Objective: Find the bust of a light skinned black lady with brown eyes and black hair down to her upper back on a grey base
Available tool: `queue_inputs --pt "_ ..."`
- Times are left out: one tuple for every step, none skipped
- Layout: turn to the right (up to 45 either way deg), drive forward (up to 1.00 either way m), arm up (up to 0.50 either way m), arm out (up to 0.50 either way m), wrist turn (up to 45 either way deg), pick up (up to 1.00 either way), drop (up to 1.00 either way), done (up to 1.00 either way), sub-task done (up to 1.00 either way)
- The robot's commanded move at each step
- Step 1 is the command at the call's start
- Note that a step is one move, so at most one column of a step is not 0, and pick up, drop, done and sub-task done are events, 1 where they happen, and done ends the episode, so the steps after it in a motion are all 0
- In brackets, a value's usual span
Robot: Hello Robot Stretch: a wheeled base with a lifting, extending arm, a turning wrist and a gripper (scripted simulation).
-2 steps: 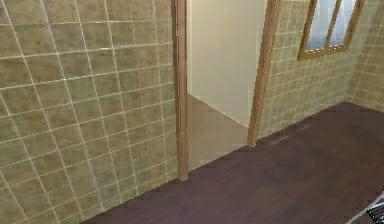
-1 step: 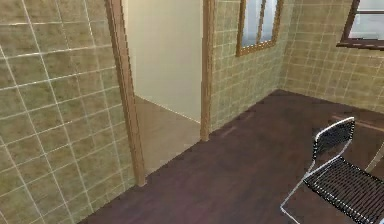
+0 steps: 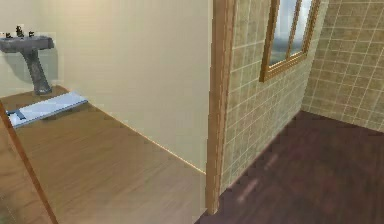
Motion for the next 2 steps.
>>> queue_inputs --pt "24.0 0.00 0.00 0.00 0.0 0.00 0.00 0.00 0.00" --pt "0.0 0.10 0.00 0.00 0.0 0.00 0.00 0.00 0.00"
